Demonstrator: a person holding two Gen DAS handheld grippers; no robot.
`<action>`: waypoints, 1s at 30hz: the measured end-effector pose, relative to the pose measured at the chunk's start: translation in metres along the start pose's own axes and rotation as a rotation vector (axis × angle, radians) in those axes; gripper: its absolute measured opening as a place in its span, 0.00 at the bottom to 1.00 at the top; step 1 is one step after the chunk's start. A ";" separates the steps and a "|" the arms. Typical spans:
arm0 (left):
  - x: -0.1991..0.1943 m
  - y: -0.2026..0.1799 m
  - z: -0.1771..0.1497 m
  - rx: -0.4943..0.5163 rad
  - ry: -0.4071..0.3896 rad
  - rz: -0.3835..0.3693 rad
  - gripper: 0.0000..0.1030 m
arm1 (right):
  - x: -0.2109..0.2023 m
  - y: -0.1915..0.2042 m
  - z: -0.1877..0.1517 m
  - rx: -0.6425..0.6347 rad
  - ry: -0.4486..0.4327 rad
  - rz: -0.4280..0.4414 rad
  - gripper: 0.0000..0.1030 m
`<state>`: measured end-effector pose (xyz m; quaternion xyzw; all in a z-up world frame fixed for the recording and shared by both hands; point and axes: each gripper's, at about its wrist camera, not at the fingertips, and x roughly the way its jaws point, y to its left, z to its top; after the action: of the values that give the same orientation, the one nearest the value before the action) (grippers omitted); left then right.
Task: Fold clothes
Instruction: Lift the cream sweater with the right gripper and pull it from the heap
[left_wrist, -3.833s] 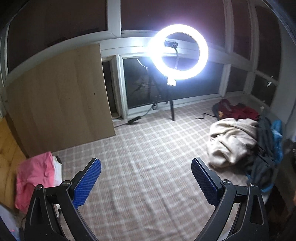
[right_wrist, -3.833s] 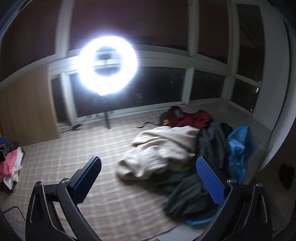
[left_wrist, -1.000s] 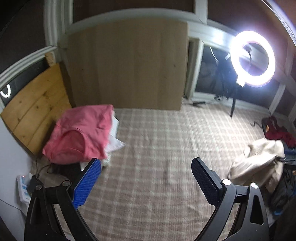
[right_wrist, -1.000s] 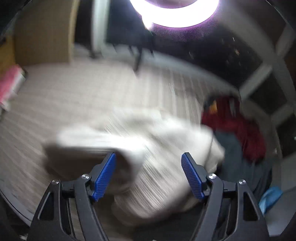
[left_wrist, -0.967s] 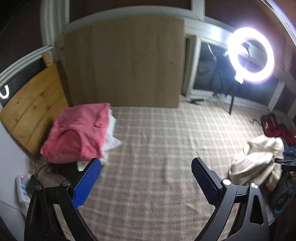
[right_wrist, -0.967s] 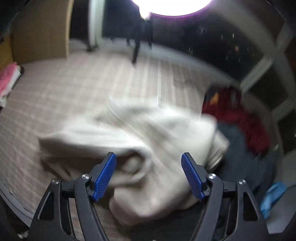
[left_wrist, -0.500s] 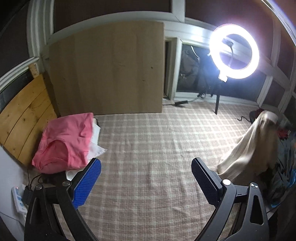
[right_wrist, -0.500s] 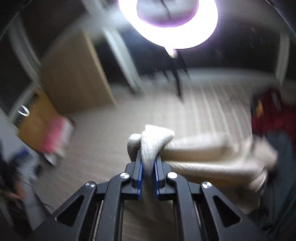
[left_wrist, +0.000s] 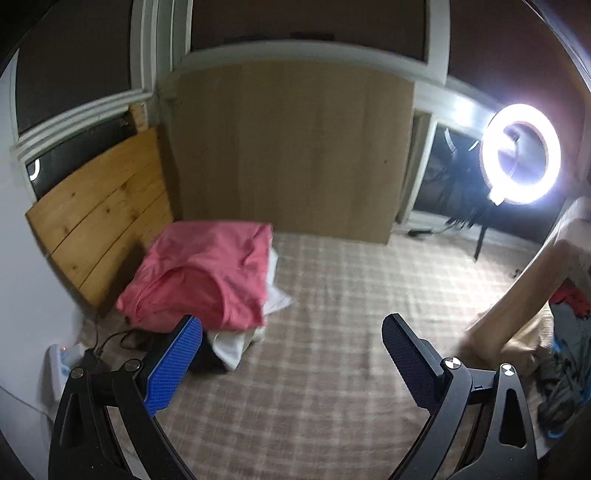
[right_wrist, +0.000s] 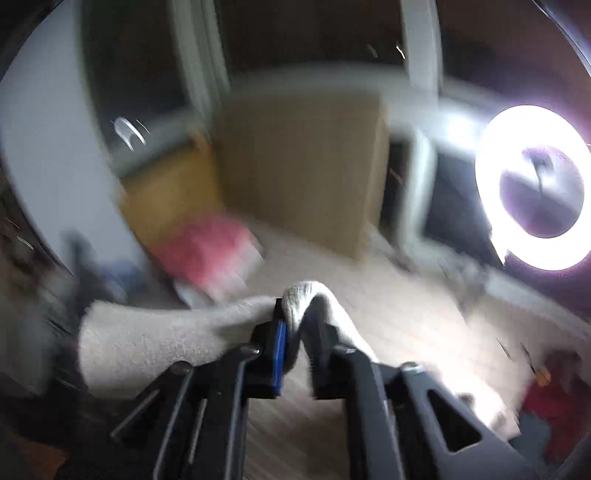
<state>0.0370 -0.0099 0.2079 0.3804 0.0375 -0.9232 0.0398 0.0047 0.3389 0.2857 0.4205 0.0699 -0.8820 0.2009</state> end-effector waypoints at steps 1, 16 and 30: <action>0.005 -0.002 -0.002 0.003 0.018 -0.006 0.96 | 0.010 -0.009 -0.020 0.009 0.035 -0.028 0.29; 0.120 -0.279 -0.058 0.282 0.375 -0.432 0.88 | 0.140 -0.208 -0.185 0.442 0.246 -0.095 0.63; 0.059 -0.163 0.001 0.167 0.144 -0.170 0.87 | -0.037 -0.166 -0.047 0.324 -0.409 0.122 0.12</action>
<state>-0.0225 0.1496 0.1733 0.4431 -0.0046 -0.8935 -0.0732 -0.0098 0.5141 0.2764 0.2639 -0.1396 -0.9346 0.1935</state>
